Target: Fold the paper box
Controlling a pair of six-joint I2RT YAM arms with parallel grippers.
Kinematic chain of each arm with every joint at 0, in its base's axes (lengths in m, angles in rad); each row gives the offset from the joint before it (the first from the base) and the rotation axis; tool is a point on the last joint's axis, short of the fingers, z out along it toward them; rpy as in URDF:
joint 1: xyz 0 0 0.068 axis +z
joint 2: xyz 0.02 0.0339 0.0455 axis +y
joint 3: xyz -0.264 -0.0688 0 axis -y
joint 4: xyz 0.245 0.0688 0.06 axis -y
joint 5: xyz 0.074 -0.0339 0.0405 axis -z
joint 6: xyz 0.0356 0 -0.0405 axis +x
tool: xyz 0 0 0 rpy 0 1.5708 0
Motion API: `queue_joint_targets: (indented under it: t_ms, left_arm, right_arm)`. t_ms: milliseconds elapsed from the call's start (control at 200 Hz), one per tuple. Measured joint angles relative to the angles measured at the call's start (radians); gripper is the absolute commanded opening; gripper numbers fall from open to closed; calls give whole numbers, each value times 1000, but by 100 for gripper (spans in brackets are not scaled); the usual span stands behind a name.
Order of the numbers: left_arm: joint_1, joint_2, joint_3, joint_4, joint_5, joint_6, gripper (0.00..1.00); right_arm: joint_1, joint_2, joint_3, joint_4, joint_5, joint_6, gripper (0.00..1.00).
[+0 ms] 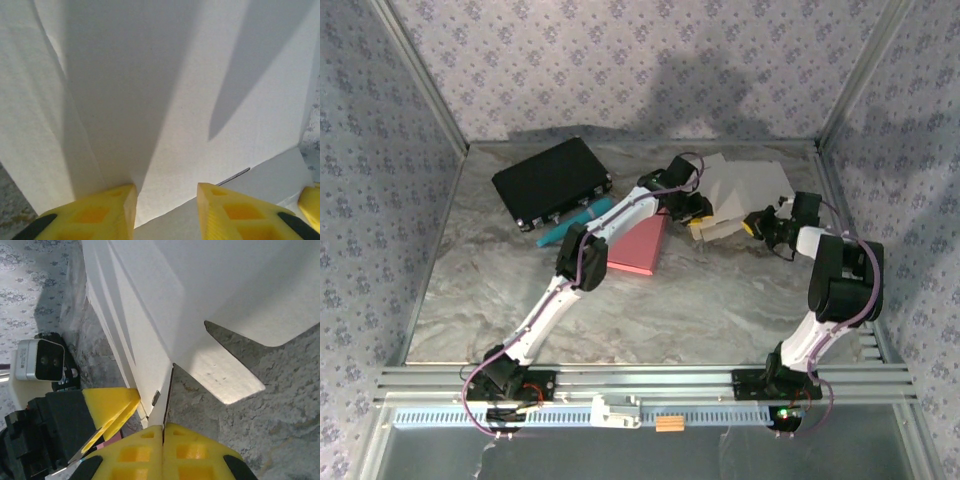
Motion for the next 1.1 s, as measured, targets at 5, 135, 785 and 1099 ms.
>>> queue_joint_targets:
  t_ms: [5, 135, 785, 1099]
  left_arm:
    - [0, -2, 0, -2, -2, 0, 42]
    - [3, -79, -1, -25, -77, 12, 47]
    - [298, -978, -1027, 371, -163, -390, 71]
    - [227, -1115, -1360, 494, -180, -945, 82]
  right_arm:
    - [1, -1, 1, -3, 2, 1, 0]
    - [19, -36, 44, -61, 21, 33, 0]
    - [184, -307, 472, -544, 77, 569, 0]
    - [272, -358, 497, -588, 77, 791, 0]
